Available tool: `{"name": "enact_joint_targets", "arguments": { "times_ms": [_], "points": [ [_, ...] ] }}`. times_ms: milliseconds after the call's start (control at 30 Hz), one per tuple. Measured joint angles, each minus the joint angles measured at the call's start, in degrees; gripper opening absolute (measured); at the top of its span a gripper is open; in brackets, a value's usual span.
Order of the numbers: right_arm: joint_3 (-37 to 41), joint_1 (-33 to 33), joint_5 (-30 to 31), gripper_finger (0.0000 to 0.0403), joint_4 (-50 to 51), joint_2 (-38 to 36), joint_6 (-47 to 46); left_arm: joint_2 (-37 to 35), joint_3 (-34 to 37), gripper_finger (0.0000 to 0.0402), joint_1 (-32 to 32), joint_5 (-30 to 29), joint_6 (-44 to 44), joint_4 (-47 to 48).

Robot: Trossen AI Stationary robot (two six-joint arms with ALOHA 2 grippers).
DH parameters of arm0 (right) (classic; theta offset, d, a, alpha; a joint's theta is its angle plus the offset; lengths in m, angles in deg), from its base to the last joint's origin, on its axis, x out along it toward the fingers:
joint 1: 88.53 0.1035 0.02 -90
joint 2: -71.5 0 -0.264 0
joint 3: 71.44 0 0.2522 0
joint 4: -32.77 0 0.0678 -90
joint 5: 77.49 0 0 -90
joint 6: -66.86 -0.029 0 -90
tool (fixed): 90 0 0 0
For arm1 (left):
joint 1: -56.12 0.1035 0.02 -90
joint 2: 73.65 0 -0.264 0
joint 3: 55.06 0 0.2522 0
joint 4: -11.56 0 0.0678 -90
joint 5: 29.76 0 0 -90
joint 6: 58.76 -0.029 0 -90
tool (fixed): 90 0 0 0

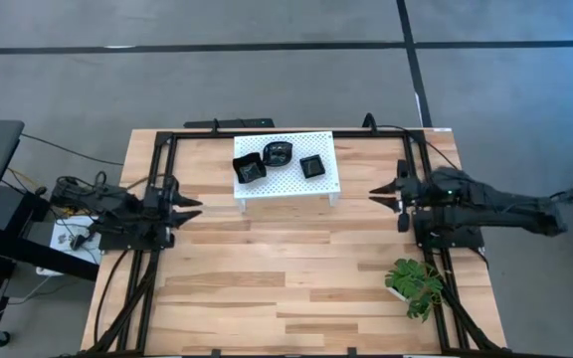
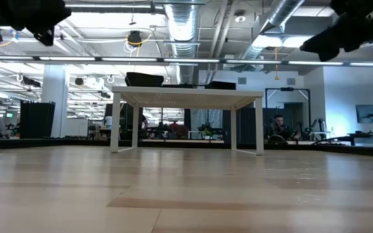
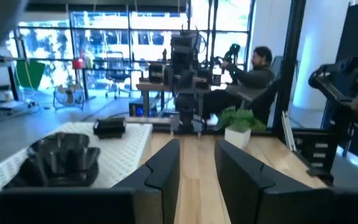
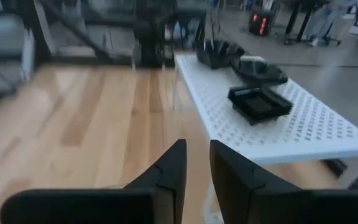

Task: Pick & Place Mini shaped plates
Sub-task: Return to Home Position

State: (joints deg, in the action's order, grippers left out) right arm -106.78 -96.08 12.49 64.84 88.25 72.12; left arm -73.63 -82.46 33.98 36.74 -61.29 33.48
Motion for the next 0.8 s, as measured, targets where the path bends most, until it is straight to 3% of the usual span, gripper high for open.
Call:
{"name": "enact_joint_targets", "arguments": {
  "times_ms": [200, 333, 800],
  "points": [
    [6.16, -0.10, 2.88, 0.0065, -5.24, -8.65, -6.89, 2.89, 0.45, 0.0102, 0.04, 1.13, -0.31, -3.23],
    [7.82, -0.66, 5.88, 0.0065, -12.06, -11.92, -5.13, 4.02, 0.40, 0.0102, 0.10, 1.74, -4.55, -7.22],
    [16.19, 2.92, 4.44, 0.0065, -11.03, -16.64, -4.72, 4.08, 0.40, 0.0102, 0.10, 2.56, -4.54, -8.55]
  ]
}}
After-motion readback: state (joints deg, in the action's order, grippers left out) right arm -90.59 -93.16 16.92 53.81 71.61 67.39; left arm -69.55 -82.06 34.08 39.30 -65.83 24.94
